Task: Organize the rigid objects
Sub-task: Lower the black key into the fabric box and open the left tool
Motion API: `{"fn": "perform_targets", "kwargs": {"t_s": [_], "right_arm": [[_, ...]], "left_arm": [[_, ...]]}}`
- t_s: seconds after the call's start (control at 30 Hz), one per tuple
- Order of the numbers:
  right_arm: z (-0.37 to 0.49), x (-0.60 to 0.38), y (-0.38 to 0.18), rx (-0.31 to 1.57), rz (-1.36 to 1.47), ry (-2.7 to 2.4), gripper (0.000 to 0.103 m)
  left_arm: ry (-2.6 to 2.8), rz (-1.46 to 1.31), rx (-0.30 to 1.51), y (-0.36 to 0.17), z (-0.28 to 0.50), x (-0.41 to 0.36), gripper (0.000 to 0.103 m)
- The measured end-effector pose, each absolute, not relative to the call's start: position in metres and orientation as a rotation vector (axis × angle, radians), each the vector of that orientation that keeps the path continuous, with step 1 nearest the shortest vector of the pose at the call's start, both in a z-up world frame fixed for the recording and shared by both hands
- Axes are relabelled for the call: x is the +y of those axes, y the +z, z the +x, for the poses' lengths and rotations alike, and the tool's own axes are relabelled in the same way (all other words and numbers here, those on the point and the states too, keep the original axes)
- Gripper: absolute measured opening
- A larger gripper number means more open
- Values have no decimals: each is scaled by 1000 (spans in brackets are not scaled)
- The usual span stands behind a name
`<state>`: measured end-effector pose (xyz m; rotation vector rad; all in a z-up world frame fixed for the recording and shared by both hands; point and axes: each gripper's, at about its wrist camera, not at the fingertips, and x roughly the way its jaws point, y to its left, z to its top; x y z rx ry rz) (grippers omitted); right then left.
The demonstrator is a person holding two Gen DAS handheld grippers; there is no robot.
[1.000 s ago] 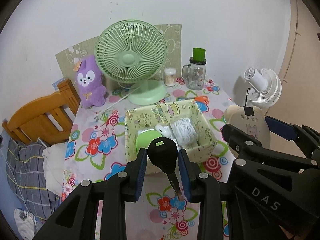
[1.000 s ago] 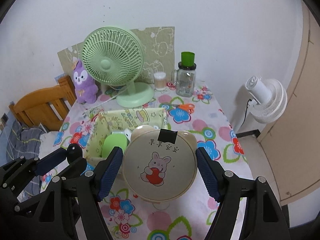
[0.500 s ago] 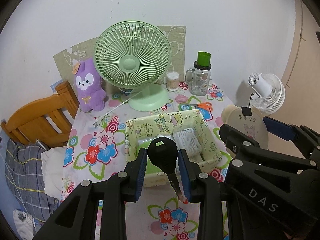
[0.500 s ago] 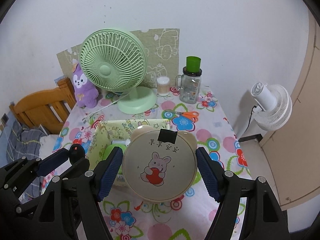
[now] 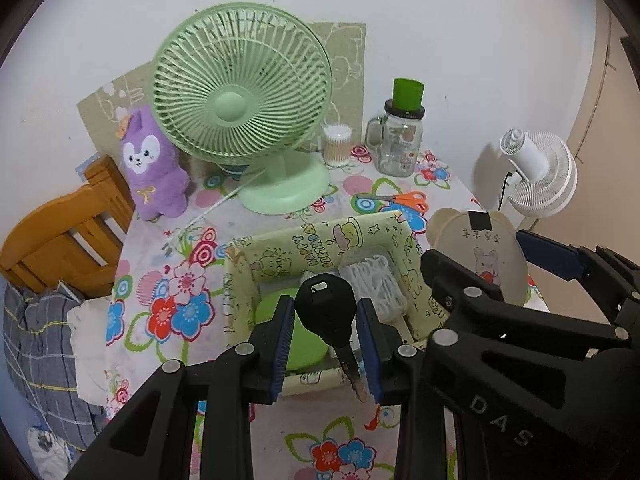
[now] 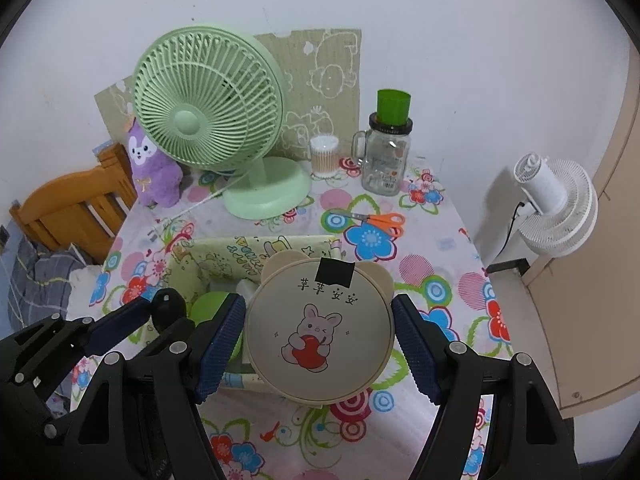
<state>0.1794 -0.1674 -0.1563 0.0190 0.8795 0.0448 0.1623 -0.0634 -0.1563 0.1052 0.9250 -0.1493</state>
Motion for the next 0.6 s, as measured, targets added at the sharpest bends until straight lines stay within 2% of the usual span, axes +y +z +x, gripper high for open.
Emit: {"fn": "perform_targets", "kwargs": {"t_s": [0.6], "right_arm": [[222, -167, -197, 949, 13, 41, 77]], "left_arm": [[-148, 110, 995, -197, 204, -69, 32]]}}
